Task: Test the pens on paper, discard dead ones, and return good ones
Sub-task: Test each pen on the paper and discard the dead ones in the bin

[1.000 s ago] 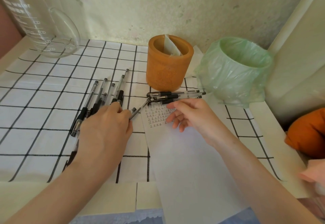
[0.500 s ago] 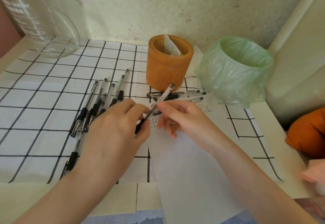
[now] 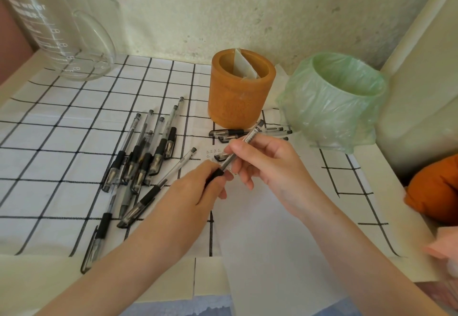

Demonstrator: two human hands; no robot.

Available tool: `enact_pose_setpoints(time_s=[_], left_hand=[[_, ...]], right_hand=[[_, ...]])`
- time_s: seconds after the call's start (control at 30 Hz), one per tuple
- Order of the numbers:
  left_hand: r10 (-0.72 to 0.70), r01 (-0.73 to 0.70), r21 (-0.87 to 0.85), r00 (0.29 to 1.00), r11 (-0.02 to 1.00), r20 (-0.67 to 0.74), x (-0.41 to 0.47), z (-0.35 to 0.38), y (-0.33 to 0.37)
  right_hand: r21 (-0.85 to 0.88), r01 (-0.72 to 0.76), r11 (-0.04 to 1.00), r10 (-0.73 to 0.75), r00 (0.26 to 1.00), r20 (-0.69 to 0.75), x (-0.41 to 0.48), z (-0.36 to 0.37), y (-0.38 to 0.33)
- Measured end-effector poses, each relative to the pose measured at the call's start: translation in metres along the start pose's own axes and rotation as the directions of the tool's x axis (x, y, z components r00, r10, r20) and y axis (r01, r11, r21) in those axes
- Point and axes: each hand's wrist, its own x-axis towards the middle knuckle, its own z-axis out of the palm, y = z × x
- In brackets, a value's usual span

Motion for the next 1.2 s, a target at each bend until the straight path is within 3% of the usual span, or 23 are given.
enact_pose_setpoints(time_s=[0.3,0.43,0.7,0.87,1.03,1.2], left_hand=[[-0.036,0.031,-0.117,0.999,0.993,-0.033,0.002,-0.002,0.0],[-0.024,0.027,-0.237,1.0,0.971,0.013,0.001,-0.003,0.006],[0.036,-0.038,-0.156,0.999,0.987,-0.02,-0.006,0.003,0.011],[-0.037,0.032,-0.147,0.999,0.989,-0.033,-0.004,0.0,0.001],[0.007,-0.011,0.028,0.989,1.0,0.146,-0.006,0.007,-0.004],[0.079,-0.122,0.188,0.972,0.975,0.221,-0.012,0.01,-0.004]], right_hand=[[0.046,0.016,0.999,-0.016,1.0,0.009,-0.002,-0.006,0.002],[0.077,0.064,0.995,-0.066,0.997,0.034,-0.004,-0.009,-0.003],[-0.025,-0.026,0.999,0.029,0.99,0.141,-0.003,-0.009,-0.003],[0.168,0.037,0.985,-0.014,0.99,-0.138,0.0,-0.042,-0.019],[0.007,-0.01,1.0,0.011,0.956,-0.292,0.001,-0.058,-0.012],[-0.25,-0.019,0.968,-0.105,0.876,-0.471,0.011,-0.055,0.015]])
